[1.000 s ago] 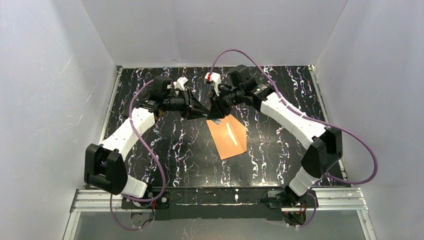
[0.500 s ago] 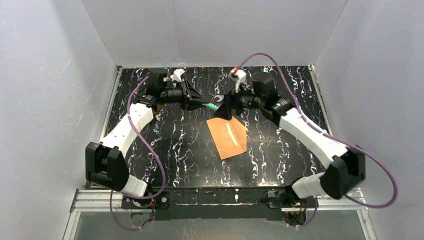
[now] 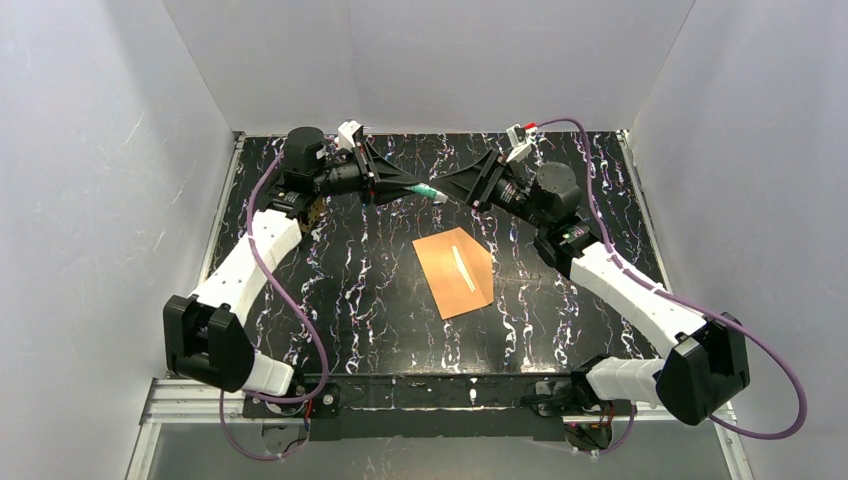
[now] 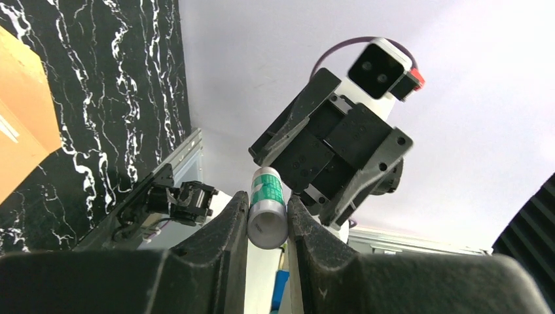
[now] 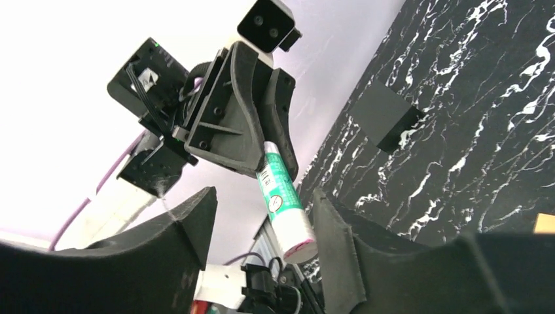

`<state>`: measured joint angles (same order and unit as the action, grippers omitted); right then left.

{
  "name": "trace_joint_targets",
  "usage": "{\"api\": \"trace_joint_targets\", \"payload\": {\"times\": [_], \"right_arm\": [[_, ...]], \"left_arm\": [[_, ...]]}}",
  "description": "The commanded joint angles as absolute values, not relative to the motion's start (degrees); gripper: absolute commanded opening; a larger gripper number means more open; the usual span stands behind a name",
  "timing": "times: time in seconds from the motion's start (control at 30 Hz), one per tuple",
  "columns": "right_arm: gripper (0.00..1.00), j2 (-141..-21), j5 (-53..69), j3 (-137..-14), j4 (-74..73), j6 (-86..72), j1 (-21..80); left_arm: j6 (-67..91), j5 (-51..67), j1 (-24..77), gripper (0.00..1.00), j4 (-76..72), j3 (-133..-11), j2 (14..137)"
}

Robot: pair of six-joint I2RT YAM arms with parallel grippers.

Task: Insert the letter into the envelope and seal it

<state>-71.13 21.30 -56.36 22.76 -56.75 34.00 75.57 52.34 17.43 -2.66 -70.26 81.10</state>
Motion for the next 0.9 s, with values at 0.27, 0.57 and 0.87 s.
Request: {"api": "trace_joint_targets", "payload": {"times": [0.27,0.57,0.87], "right_arm": [[0.65,-71.61,23.1,-56.43,33.08,-64.14,34.19],[0.63,-71.12,23.32,-56.25,29.98,-59.84,34.28],[0.24,-71.52,22.36,-55.88,34.38,-63.6,34.28]], "left_arm": [[78.29,51.01,17.21,0.0,-4.22,-72.7,76.14],[80.65,50.96,16.48,0.0,-5.79,-73.39,76.38],[83.29,51.65,16.41,0.0,-9.15,-72.25,77.13]]}}
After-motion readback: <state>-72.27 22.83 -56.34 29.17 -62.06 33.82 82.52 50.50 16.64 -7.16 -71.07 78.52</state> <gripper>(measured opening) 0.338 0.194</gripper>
